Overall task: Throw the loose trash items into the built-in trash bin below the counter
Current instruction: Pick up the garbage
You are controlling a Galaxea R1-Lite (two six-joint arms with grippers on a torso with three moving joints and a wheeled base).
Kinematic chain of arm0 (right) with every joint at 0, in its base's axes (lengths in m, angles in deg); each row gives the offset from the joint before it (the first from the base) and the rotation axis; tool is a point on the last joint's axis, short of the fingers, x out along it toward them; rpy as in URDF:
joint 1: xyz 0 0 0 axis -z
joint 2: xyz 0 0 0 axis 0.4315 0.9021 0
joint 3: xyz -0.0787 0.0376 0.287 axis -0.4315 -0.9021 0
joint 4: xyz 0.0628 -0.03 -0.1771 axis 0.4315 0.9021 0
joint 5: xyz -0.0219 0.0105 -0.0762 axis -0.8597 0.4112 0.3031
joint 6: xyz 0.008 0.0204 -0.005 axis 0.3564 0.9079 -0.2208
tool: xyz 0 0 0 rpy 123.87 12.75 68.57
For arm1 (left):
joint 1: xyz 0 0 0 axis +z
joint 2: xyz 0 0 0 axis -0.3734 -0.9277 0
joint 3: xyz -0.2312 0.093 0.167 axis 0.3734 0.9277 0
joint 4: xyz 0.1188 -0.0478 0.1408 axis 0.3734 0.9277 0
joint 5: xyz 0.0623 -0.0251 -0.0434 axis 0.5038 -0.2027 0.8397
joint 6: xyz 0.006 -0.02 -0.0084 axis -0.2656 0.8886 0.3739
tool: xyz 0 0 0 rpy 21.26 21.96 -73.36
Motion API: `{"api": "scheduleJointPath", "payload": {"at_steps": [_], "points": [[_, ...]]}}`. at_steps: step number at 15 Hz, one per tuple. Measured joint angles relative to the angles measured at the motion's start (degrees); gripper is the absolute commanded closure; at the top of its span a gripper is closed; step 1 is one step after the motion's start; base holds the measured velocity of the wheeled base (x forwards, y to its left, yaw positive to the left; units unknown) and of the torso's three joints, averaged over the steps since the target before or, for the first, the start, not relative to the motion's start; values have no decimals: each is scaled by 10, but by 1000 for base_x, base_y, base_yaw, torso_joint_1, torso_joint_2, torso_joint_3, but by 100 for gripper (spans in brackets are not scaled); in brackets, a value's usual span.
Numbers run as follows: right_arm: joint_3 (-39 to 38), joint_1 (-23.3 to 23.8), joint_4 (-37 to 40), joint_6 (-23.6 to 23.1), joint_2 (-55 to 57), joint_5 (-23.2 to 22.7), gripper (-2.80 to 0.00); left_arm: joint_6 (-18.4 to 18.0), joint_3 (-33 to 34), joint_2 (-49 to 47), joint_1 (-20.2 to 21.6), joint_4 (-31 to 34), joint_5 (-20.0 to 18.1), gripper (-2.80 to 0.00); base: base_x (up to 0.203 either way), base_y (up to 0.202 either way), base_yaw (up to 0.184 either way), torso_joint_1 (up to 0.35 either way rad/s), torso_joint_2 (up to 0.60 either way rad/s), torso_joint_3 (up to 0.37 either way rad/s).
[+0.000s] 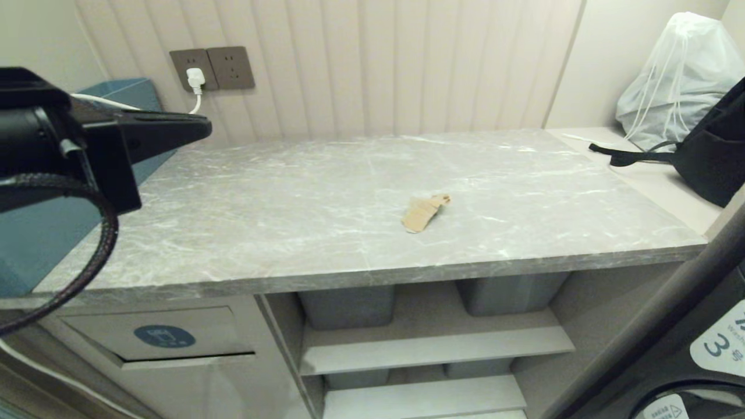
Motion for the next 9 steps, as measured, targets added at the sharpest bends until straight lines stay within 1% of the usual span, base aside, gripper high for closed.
{"api": "scheduleJointPath", "payload": {"at_steps": [3, 4, 5, 6, 7, 9], "points": [[0, 0, 0, 0, 0, 0, 0, 9, -8, -28, -6, 2, -70, 0, 0, 0, 0, 0, 0, 0], [0, 0, 0, 0, 0, 0, 0, 15, -12, -44, -11, 7, -89, 0, 0, 0, 0, 0, 0, 0], [0, 0, 0, 0, 0, 0, 0, 20, -19, -65, -18, 19, -99, 0, 0, 0, 0, 0, 0, 0], [0, 0, 0, 0, 0, 0, 0, 23, -29, -86, -24, 30, -102, -193, 0, 0, 0, 0, 0, 0], [0, 0, 0, 0, 0, 0, 0, 26, -42, -110, -32, 42, -104, -280, 0, 0, 0, 0, 0, 0], [0, 0, 0, 0, 0, 0, 0, 27, -84, -167, -44, 50, -105, -280, 0, 0, 0, 0, 0, 0]]}}
